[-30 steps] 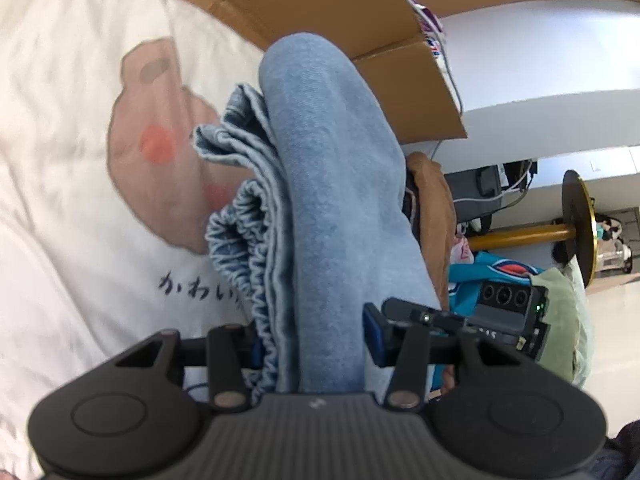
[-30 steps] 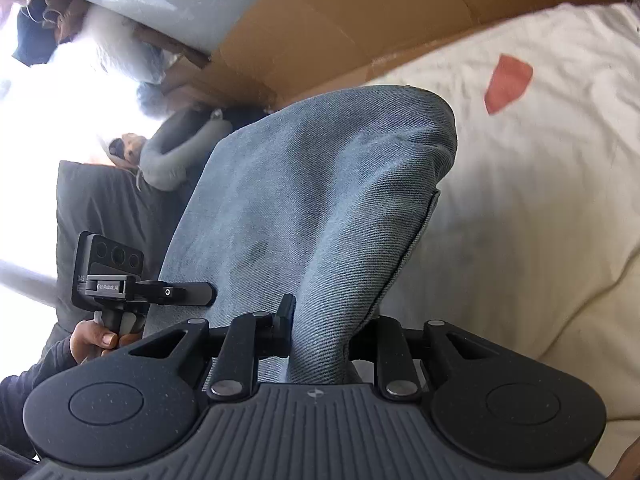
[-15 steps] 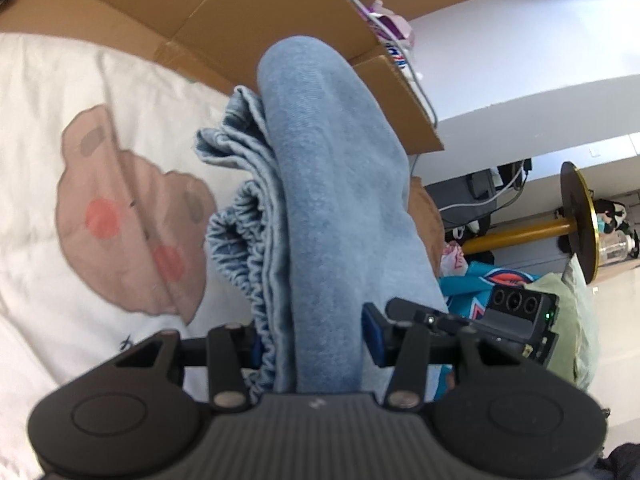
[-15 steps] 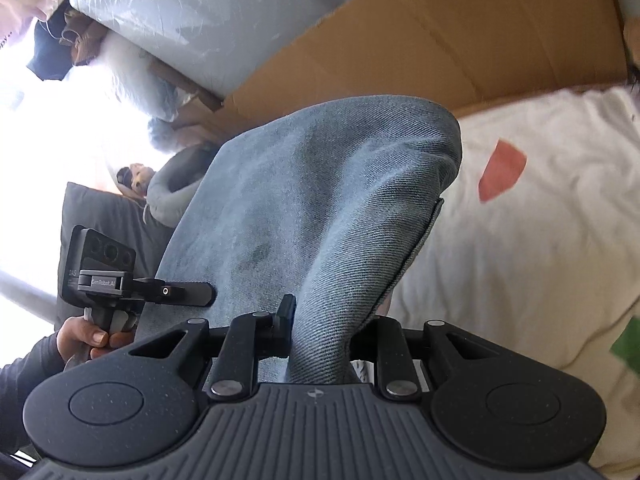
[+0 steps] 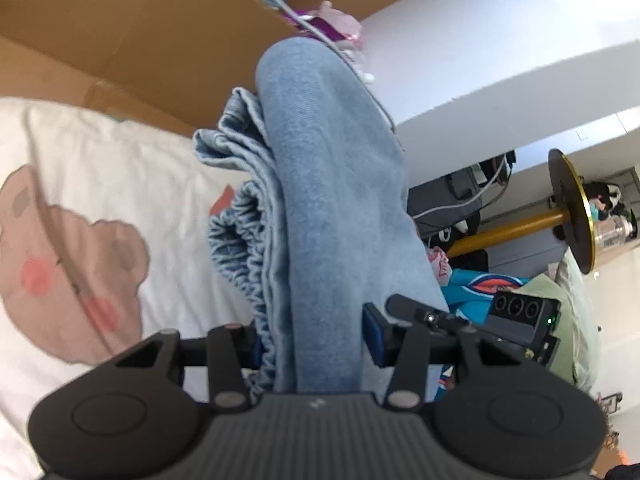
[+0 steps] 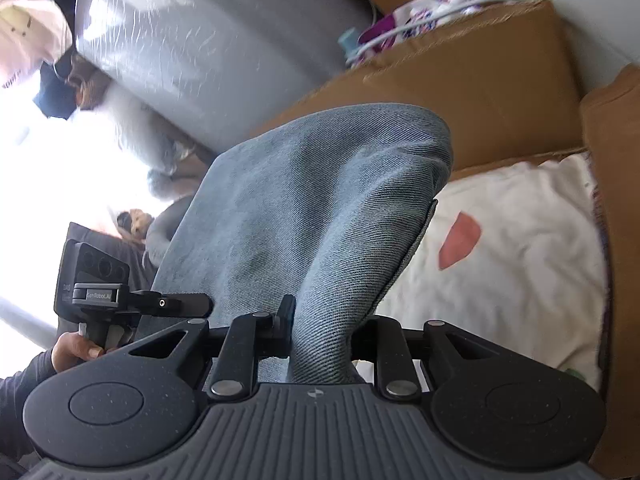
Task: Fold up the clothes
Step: 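Carry the jeans bundle with both grippers toward the folded clothes pile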
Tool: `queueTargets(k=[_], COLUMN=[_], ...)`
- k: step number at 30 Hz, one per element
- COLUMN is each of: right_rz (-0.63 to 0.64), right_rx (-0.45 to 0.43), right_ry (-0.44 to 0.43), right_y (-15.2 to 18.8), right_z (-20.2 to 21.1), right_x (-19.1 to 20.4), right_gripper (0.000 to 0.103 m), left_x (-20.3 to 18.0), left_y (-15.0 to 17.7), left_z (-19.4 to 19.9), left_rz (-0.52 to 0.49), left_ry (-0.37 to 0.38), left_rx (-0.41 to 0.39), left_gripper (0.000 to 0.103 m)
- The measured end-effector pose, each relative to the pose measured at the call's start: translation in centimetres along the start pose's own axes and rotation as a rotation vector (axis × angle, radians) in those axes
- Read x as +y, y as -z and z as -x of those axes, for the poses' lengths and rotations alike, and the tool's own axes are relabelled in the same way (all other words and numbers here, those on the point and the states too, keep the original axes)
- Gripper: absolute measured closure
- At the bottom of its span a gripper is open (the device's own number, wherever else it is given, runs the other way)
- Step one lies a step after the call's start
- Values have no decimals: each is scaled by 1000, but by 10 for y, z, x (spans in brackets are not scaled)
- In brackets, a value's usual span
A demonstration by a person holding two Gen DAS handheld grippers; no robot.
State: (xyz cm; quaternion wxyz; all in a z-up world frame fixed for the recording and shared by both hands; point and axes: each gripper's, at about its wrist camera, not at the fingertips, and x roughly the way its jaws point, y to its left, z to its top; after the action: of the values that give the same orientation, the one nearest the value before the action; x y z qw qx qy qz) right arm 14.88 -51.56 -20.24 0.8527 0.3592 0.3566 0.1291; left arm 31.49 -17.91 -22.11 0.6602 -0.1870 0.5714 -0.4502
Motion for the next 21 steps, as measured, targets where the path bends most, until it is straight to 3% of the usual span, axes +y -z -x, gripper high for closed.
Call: queueTargets(k=[21], right_rz=[-18], right_rx=[-167], right_ry=[128], right_y=[-18], right_z=[103], right_x=[-65], right_gripper=[81], left_x=[-93], left_y=[-19], left_z=[-111], left_rz=[-129], left_ry=[8], left_rx=[96], left_gripper=[54])
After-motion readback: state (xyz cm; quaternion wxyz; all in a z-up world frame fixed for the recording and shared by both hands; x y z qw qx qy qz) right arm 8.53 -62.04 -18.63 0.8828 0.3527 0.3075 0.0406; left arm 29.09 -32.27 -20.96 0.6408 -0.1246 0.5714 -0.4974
